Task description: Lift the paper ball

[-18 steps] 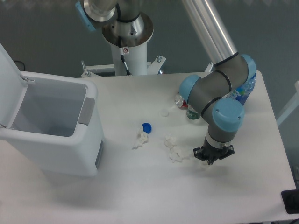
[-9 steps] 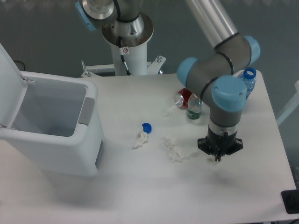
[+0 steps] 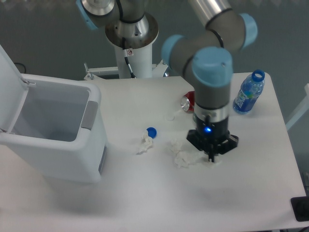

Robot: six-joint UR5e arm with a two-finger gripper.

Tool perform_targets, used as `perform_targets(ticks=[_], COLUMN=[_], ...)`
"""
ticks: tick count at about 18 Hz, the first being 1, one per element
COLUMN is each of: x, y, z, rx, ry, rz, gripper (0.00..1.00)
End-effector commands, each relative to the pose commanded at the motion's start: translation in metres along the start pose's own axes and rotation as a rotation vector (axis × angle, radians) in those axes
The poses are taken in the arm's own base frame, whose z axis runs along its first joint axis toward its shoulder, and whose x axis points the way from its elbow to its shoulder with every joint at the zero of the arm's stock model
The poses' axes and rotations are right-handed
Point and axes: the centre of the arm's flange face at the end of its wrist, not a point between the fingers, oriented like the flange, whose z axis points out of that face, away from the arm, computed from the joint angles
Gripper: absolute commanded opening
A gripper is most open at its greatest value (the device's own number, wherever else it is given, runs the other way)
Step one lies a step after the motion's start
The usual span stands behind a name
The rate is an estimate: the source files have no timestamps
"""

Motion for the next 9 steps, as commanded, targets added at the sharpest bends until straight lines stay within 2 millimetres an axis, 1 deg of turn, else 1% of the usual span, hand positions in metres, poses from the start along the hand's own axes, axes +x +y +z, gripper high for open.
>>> perform_targets(ticks=[3, 9], x=[0.005, 0.009], y=[0.005, 0.010], z=[-0.008, -0.013], rx=[-0.005, -0.018], ry=[-0.004, 0.009], rz=[0.008, 0.032], gripper=[0.00, 0.00])
